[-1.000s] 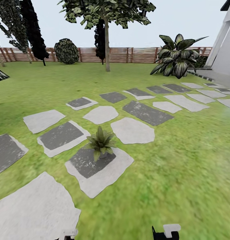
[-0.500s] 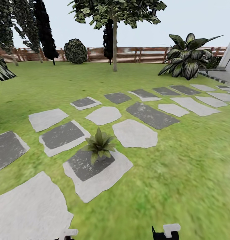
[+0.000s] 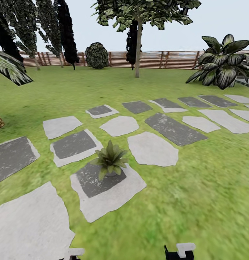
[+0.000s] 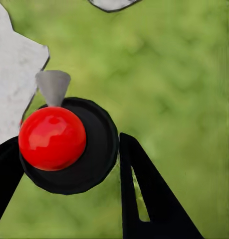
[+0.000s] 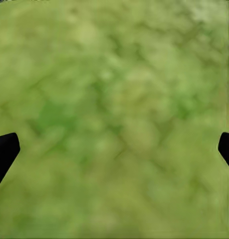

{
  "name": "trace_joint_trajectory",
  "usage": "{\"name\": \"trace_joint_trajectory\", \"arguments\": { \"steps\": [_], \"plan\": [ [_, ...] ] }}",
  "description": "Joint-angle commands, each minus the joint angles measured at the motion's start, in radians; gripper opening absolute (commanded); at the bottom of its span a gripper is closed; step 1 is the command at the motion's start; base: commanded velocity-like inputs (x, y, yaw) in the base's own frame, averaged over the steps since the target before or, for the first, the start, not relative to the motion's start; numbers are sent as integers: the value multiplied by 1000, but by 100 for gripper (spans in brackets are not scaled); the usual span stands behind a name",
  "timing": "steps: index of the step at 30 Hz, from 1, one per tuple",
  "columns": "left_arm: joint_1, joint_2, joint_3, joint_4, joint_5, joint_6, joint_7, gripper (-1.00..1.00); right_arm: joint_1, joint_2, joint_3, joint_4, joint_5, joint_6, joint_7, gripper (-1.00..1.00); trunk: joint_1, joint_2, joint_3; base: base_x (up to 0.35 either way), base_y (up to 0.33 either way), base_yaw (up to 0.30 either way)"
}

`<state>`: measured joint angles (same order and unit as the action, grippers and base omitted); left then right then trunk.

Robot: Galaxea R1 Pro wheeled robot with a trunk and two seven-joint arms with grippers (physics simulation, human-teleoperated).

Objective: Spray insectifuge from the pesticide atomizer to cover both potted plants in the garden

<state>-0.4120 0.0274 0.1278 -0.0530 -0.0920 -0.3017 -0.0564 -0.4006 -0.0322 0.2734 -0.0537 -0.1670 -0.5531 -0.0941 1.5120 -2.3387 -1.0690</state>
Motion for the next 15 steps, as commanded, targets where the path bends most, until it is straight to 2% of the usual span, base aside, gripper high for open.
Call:
{"name": "trace_joint_trajectory", "arguments": {
  "steps": [1, 9, 12, 15],
  "plan": [
    [-1, 0, 9, 1, -9, -4, -3, -100, -1, 0, 9, 0, -8, -2, -3, 100, 0, 0, -1, 27, -272, 18],
    [-1, 0, 9, 1, -9, -4, -3, -100, -1, 0, 10, 0, -8, -2, -3, 100, 0, 0, -1, 4, -275, 12],
    [-1, 0, 9, 1, -9, -4, -3, -100, -1, 0, 10, 0, -8, -1, -3, 100, 0, 0, -1, 0, -245, 181],
    [-1, 0, 10, 1, -9, -3, -3, -100, -1, 0, 10, 0, -8, -2, -3, 100, 0, 0, -1, 0, -80, 258]
  ]
}}
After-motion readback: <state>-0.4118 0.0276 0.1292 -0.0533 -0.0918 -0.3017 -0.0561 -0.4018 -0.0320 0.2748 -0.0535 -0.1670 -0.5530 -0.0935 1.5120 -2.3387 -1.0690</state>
